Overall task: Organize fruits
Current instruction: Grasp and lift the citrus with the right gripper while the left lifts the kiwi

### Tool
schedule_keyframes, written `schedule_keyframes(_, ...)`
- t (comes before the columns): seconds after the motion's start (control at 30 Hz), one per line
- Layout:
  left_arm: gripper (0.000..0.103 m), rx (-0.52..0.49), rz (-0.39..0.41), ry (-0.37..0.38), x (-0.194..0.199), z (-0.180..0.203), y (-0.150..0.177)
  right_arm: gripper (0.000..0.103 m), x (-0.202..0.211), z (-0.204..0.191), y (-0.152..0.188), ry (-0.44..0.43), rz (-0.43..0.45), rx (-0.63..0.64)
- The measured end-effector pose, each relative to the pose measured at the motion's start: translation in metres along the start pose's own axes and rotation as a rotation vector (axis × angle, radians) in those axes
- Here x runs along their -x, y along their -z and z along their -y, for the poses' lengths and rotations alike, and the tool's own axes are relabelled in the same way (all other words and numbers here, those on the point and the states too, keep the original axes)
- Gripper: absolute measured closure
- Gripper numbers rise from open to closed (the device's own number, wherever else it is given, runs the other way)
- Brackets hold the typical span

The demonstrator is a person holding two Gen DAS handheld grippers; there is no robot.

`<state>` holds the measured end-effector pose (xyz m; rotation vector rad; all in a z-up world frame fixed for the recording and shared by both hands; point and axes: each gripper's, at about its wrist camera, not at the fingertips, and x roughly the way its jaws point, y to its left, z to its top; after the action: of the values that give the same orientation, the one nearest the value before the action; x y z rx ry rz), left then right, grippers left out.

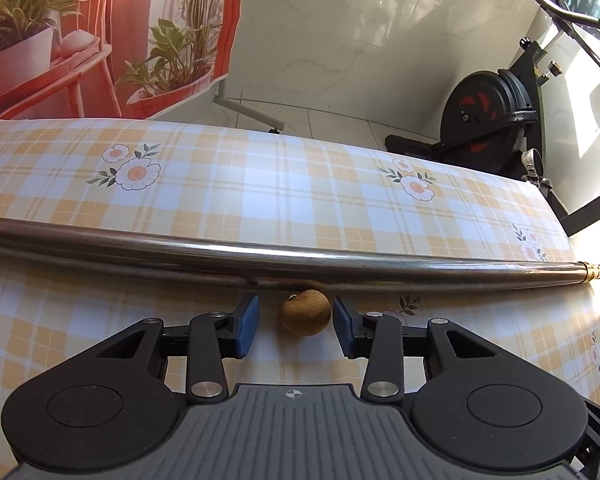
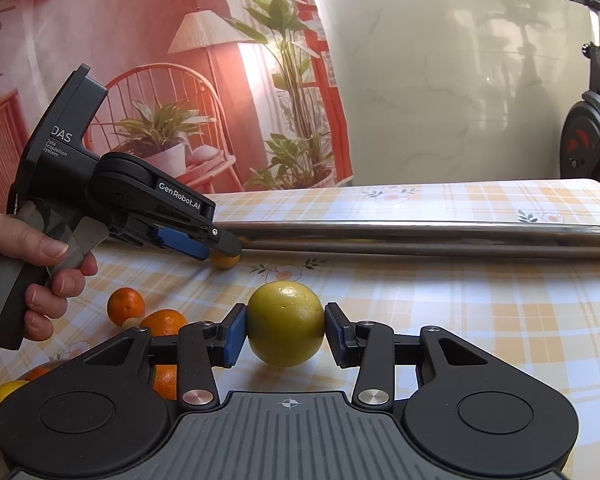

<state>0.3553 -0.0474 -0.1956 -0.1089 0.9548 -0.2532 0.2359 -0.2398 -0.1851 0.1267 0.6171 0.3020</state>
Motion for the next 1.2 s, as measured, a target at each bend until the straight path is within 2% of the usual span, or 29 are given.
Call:
schedule_keyframes(0.13,0.064,0.014,-0.012,0.012,-0.008,0.000,-0.001,0.064,-0.001,0.000,0.000,-0.002,-0.004,0.002)
schedule_keyframes(0.2,0.067,0.009,-0.007,0.013,-0.010,0.001,-0.001,0.064,-0.002,0.001,0.000,-0.003,-0.007,-0.004)
schedule_keyframes(0.23,0.073,0.010,-0.011,0.022,-0.010,0.001,-0.001,0.064,-0.002,0.001,0.000,-0.002,-0.008,-0.009)
schedule_keyframes(0.53,0.074,-0.029,0.022,0.031,0.010,0.002,0.007,0.064,-0.002,0.008,0.000,-0.004,-0.001,-0.042)
schedule_keyframes(0.87,0.074,-0.084,0.113,0.091,0.087,0.010,0.051,0.064,0.002,0.003,0.002,0.015,0.009,-0.025)
schedule_keyframes(1.1,0.074,-0.073,0.130,0.133,0.136,0.006,0.091,0.064,0.005,-0.011,0.003,0.065,-0.016,0.032)
schedule_keyframes(1.2,0.074,-0.085,0.141,0.135,0.154,0.000,0.110,0.064,0.019,-0.018,0.007,0.067,-0.016,0.025)
